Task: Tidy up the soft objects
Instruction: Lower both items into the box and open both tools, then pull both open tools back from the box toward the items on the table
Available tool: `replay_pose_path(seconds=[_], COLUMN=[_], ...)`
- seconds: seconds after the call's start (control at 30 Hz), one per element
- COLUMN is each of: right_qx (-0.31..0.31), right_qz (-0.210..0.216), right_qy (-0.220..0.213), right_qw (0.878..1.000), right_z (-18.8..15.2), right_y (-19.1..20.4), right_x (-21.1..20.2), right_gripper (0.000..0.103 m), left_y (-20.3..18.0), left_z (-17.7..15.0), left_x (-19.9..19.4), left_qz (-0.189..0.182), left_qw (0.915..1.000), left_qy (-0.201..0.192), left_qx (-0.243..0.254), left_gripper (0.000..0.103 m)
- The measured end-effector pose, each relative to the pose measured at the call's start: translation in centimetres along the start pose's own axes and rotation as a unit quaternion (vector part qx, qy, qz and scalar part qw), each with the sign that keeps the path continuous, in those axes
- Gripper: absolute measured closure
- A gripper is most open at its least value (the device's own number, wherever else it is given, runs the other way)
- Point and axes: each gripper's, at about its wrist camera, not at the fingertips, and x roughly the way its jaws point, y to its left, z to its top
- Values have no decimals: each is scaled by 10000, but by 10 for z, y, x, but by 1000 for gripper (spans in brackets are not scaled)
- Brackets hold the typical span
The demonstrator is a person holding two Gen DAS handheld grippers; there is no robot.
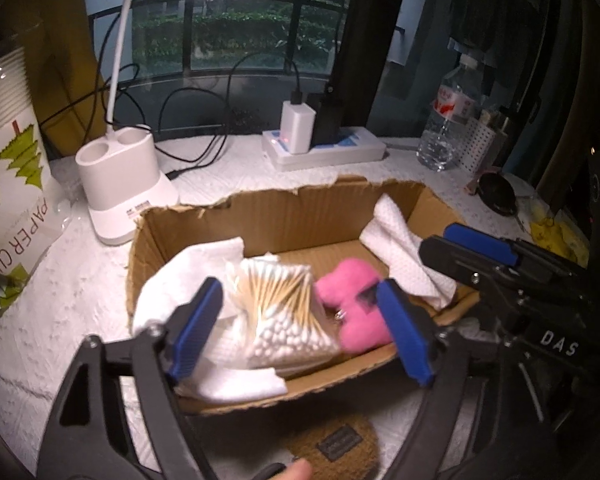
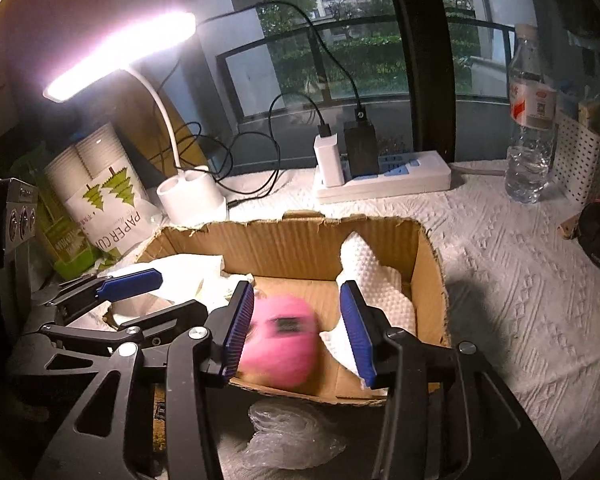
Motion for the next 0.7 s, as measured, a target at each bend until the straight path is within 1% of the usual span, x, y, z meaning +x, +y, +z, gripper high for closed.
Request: replay_pose_path(seconds=[0.17, 0.3, 0.43, 0.7], right_qx=[6, -14, -44, -58], right_qz=[-36, -40, -40, -58], right_qy=[-74, -138, -206, -338], right_qw=[10000, 9999, 9998, 9994], right_z=[0, 0, -1, -5], right_y=[-1, 0, 3, 7], right_x=[-9, -19, -28, -47], right_gripper=[56, 56, 55, 55], left_y=[-2, -4, -5, -8], left_z=[1, 0, -1, -4], left_x=[-12, -23, -33, -52], left_qz=[44, 47, 62, 48], left_qw=[9999, 9996, 9993, 9988], left_qy=[-130, -260, -340, -466], left_qx=[-17, -78, -125, -138], left_gripper=[16, 9, 7, 1])
